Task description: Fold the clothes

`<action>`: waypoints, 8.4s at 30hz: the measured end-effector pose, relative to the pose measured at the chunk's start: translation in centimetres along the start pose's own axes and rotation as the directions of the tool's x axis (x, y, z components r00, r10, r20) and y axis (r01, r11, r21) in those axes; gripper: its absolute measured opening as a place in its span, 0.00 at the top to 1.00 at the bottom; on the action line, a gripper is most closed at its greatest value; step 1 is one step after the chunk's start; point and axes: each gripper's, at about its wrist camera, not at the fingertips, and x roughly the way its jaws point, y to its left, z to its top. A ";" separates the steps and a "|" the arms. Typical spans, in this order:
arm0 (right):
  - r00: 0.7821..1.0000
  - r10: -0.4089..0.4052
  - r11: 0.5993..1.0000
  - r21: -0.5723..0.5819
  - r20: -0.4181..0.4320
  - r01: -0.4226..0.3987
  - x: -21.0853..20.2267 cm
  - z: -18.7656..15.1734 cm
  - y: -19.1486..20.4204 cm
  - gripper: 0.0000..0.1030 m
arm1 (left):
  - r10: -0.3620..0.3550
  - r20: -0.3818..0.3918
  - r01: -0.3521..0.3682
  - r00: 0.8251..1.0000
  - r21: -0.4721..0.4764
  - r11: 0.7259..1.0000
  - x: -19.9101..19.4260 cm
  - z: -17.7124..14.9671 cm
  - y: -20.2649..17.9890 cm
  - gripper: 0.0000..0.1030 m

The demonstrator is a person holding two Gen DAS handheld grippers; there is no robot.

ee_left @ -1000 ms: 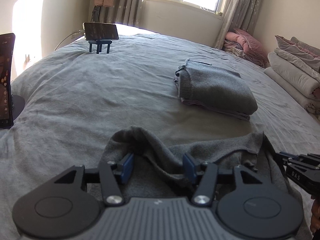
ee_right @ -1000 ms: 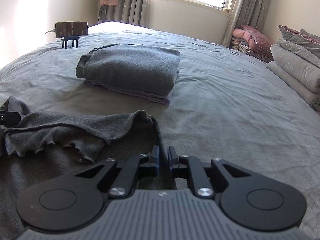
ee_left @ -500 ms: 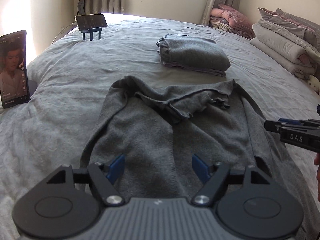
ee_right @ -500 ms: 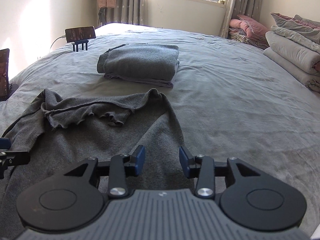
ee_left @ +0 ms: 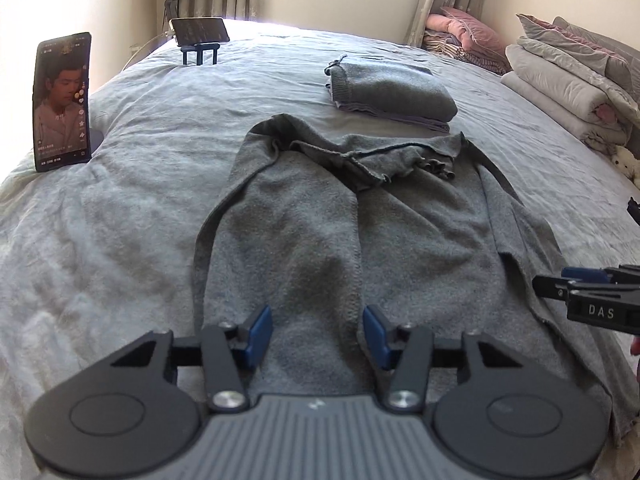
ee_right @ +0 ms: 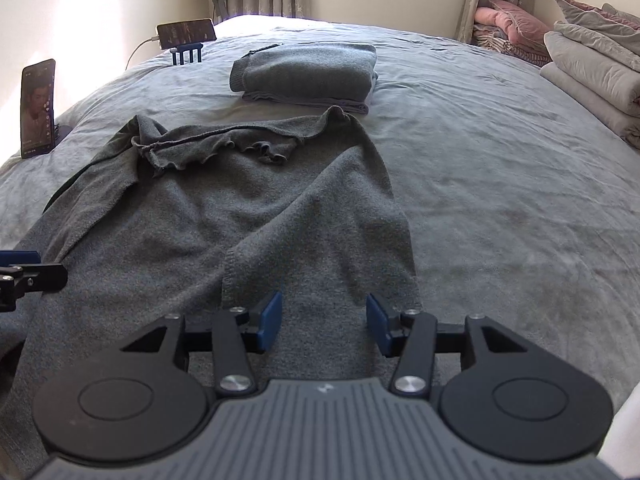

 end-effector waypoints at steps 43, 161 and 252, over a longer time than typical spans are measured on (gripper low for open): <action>0.997 0.067 0.998 0.004 0.027 -0.067 -0.6 -0.1 1.0 0.50 | -0.024 0.036 0.026 0.999 -0.059 0.998 -0.5 -0.2 0.9 0.41; 0.999 -0.049 0.998 -0.045 0.006 0.050 -4.8 0.9 -3.4 0.47 | 0.128 0.080 -0.123 0.989 -0.066 0.990 -5.2 0.5 10.1 0.30; 0.933 0.318 0.931 0.240 -0.166 -0.275 -12.7 -3.6 -6.2 0.90 | -0.226 0.013 0.218 0.974 -0.327 0.920 -11.4 -5.5 9.6 0.96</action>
